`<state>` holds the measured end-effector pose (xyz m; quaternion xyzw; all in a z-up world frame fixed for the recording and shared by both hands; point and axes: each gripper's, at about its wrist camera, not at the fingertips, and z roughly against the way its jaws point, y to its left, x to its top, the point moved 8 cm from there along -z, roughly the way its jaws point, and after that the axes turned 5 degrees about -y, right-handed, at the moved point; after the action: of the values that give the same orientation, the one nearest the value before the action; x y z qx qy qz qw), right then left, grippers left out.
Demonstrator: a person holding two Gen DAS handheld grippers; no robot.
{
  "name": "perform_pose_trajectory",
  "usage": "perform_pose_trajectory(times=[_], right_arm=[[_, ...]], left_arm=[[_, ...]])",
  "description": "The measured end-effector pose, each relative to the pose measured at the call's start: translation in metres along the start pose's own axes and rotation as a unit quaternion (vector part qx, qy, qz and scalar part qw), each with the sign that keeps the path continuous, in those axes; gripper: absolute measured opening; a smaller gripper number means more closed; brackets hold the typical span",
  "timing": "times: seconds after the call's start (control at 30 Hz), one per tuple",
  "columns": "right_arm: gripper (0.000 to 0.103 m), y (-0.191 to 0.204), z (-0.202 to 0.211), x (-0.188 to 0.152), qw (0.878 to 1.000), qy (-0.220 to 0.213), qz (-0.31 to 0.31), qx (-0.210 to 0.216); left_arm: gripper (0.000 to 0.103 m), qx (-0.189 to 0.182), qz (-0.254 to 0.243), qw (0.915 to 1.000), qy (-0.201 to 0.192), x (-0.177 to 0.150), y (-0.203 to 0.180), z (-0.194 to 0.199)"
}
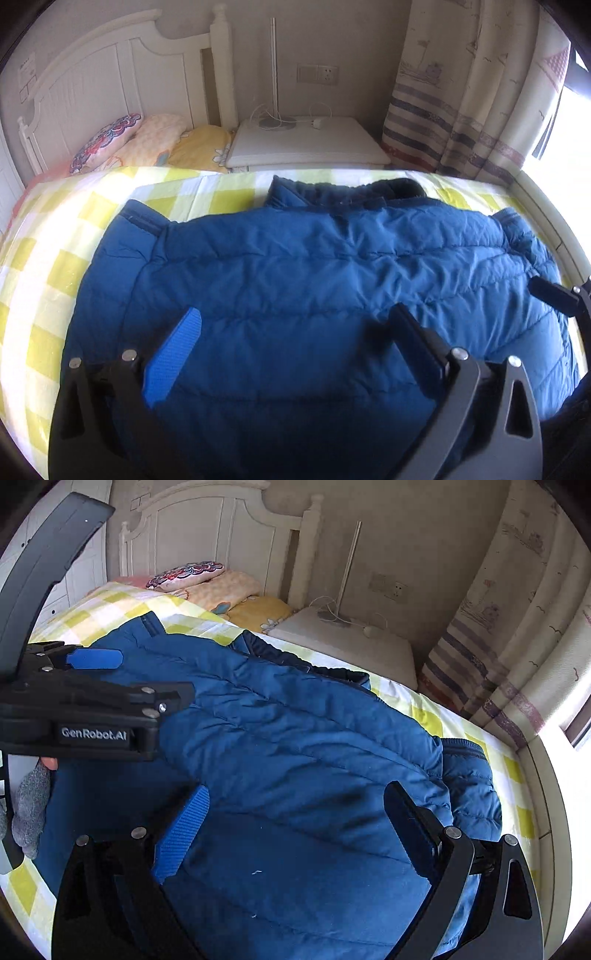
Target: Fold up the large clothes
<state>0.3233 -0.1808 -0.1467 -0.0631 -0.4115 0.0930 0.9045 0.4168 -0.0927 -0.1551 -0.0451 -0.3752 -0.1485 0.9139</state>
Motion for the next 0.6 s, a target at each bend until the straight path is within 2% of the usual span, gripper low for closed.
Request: perform_pose_trajectory(times=[0.03, 0.1, 0.13, 0.3, 0.37, 0.43, 0.47, 0.53, 0.6], right_arm=[[0.092, -0.004, -0.001, -0.002, 1.000, 0.004, -0.013, 0.011], [0.092, -0.026, -0.005, -0.008, 0.999, 0.012, -0.036, -0.001], [0.092, -0.038, -0.005, -0.011, 0.999, 0.015, -0.049, -0.008], [0.092, -0.109, 0.000, -0.036, 0.992, 0.021, -0.108, -0.057], [0.093, -0.130, -0.002, -0.052, 0.988, 0.023, -0.142, -0.049], [0.097, -0.143, -0.008, -0.066, 0.980, 0.021, -0.198, -0.009], [0.098, -0.148, -0.010, -0.072, 0.974, 0.016, -0.224, 0.011], [0.098, -0.154, -0.013, -0.077, 0.967, 0.010, -0.253, 0.022], [0.098, -0.154, -0.017, -0.077, 0.966, 0.013, -0.257, 0.027]], left_arm=[[0.101, 0.002, -0.005, 1.0000, 0.003, -0.005, 0.001, -0.006], [0.101, -0.020, 0.030, 0.9993, 0.005, -0.007, 0.013, -0.010], [0.101, -0.019, 0.047, 0.9987, 0.007, -0.007, 0.023, -0.010], [0.101, 0.045, 0.053, 0.9974, -0.021, -0.003, 0.089, 0.004], [0.101, 0.058, 0.071, 0.9954, -0.027, -0.004, 0.121, 0.007], [0.101, 0.063, 0.097, 0.9932, -0.017, -0.012, 0.152, 0.002], [0.101, 0.049, 0.120, 0.9916, -0.005, -0.019, 0.165, -0.005], [0.101, -0.032, 0.195, 0.9803, 0.010, -0.031, 0.181, -0.016], [0.101, -0.048, 0.224, 0.9733, 0.008, -0.034, 0.189, -0.019]])
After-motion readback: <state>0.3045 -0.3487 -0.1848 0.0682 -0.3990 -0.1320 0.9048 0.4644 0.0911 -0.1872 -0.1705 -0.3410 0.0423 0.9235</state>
